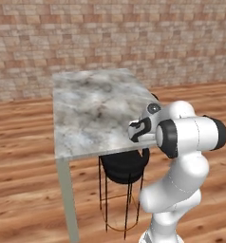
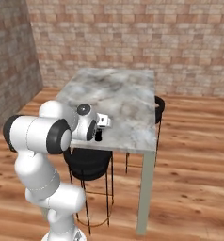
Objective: Place the large bottle from the dining counter next to the other large bottle outside the sink, and place the small bottle from the dining counter next to the other small bottle inside the sink.
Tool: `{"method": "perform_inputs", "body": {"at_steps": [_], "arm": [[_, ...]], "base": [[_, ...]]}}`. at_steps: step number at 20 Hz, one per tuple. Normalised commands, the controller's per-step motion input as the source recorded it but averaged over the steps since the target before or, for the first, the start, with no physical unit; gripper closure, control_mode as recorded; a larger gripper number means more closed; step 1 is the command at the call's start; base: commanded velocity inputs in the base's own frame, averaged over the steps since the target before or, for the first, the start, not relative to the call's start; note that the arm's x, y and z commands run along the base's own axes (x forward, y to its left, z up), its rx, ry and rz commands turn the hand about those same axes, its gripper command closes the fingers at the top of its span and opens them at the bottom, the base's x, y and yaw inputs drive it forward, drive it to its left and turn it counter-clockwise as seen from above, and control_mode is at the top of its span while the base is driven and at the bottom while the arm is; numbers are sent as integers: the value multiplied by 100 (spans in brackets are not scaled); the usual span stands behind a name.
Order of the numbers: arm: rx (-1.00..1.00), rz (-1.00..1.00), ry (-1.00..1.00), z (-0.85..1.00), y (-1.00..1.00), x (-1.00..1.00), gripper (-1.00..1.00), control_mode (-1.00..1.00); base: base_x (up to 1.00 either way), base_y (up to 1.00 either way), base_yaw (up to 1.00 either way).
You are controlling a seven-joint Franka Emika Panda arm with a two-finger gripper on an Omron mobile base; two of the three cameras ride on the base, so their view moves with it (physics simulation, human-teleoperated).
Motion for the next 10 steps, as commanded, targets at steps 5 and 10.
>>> {"method": "perform_inputs", "body": {"at_steps": [5,10], "arm": [[0,0,0,0,0,0,100,100],[0,0,0,0,0,0,100,100]], "base": [[0,-32,-16],[-1,-25,-29]]}}
